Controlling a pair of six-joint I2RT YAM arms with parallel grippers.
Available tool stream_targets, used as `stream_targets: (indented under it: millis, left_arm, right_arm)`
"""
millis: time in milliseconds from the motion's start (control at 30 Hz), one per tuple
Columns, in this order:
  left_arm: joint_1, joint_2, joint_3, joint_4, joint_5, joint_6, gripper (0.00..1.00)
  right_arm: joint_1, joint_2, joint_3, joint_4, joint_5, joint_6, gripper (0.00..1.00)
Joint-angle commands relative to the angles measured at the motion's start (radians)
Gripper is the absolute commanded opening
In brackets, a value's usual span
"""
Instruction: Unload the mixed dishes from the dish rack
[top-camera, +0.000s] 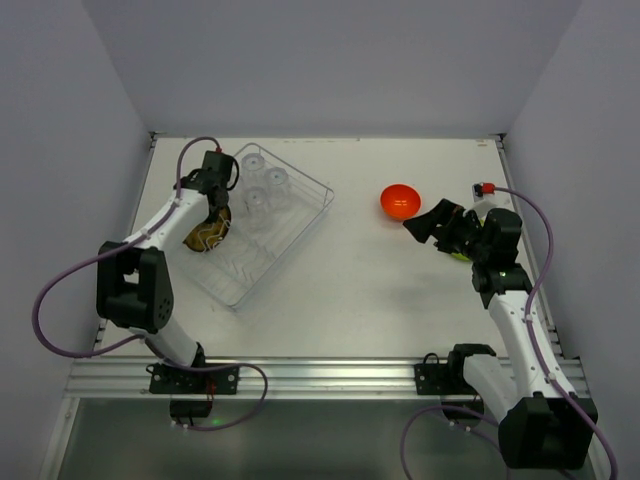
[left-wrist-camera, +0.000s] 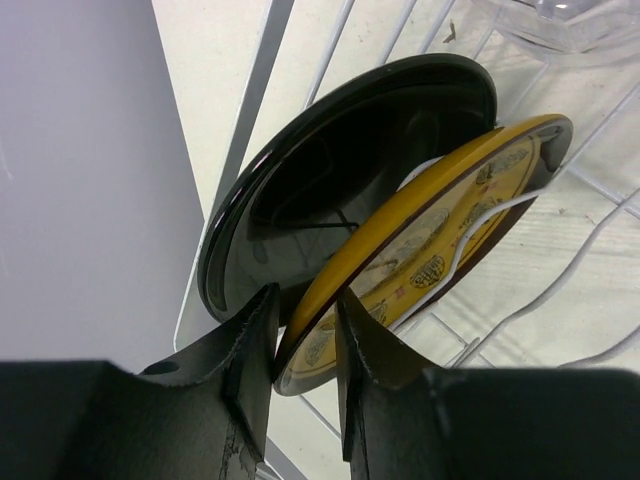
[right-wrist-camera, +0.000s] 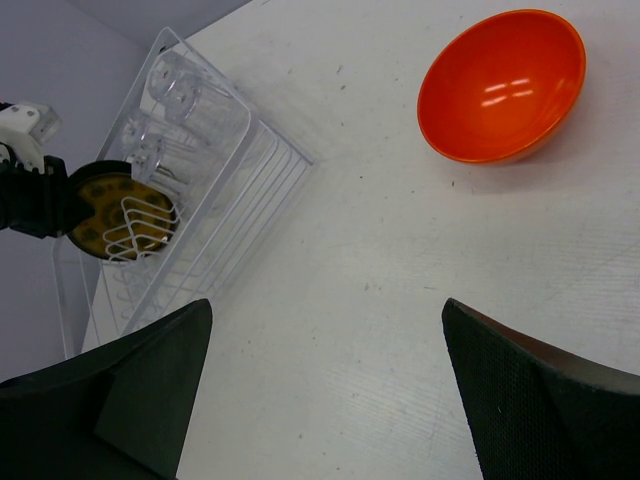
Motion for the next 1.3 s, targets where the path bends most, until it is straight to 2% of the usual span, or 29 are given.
stream_targets:
  millis: [0,133,767,967,1267]
  left_arm:
    - [-0.026,-0.031,0.005,-0.004,0.082,-0.015,0.09]
    - [-0.067,-0.062,-0.005,-0.006,0.004,0.002,0.00]
    - [-0.142,-0.186,0.015,-0.061,-0.081,0.005,0.00]
    - [-0.179,-0.229,0.084,-0.165,-0.141,-0.050,0.00]
    - [-0.194,-0.405,0.112,-0.219,0.023,-0.180,0.00]
  right_arm:
    - [0.004,-0.017,-0.003,0.036,-0.018,0.004,0.99]
    - [0.004,-0.012,-0.003,0.038,-0.017,0.004,0.99]
    - [0.004,-0.032,-0.007,0.041,-0.003,0.007,0.99]
    - [0.003,-0.038,-0.012,0.045,-0.002,0.010,0.99]
    - [0.004,-0.065,-0.032,0.077,-0.018,0.020,0.99]
